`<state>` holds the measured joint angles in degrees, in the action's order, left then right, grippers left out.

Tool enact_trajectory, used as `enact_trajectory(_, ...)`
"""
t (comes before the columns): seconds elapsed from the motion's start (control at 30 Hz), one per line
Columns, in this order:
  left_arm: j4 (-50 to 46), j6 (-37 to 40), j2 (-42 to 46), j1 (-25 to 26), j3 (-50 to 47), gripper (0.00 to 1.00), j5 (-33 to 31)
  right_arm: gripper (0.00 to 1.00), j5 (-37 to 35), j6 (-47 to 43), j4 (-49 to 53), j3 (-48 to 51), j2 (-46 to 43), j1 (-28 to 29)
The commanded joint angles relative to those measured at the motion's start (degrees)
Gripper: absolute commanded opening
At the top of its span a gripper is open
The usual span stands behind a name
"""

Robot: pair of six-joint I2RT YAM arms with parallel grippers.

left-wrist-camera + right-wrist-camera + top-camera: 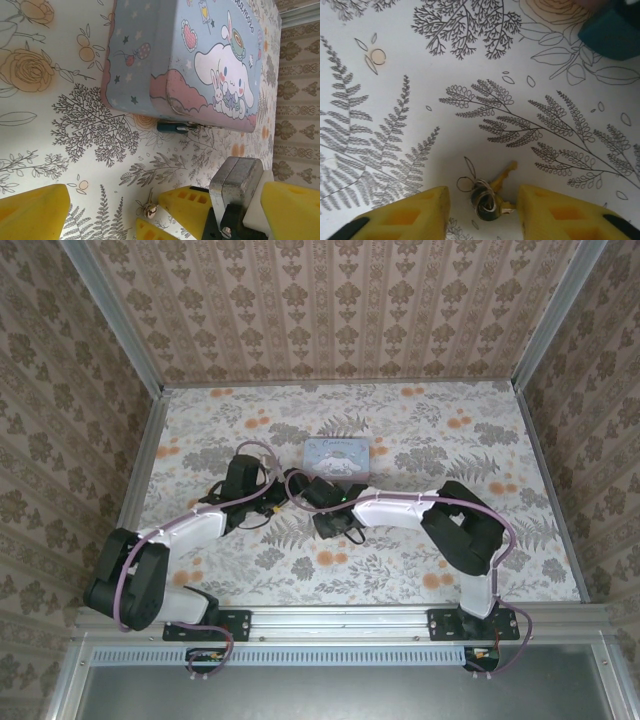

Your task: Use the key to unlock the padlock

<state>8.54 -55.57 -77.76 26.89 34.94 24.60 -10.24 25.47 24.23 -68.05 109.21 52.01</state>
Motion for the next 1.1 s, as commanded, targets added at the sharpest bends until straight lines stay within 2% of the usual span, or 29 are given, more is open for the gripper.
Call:
enact_trajectory(0.0,-0.79,-0.24,1.65,0.00,-0.61,1.00,-0.08,0.35,-3.18,-2.31,4.65,-0.24,3.83,1.02)
enact_trajectory(0.17,-1.13,-0.33,2.02,0.00,-0.64,1.00,-0.34,0.18,-3.60,-2.08,4.33,0.66,2.99,1.08)
enact_trajectory(0.57,-1.60,-0.33,1.99,-0.04,-0.05,1.00,-0.43,0.01,-0.57,-2.02,2.88,7.84,-4.50,0.98)
enact_trajectory(0.83,-2.12,-0.24,1.99,0.02,0.39,1.00,-0.25,0.00,4.63,0.72,-2.55,13.29,-9.72,-1.26)
enact_trajectory(1.07,-0.98,-0.92,1.83,0.96,1.00,1.00,0.78,0.00,17.73,6.95,-15.56,22.29,-19.15,-8.80)
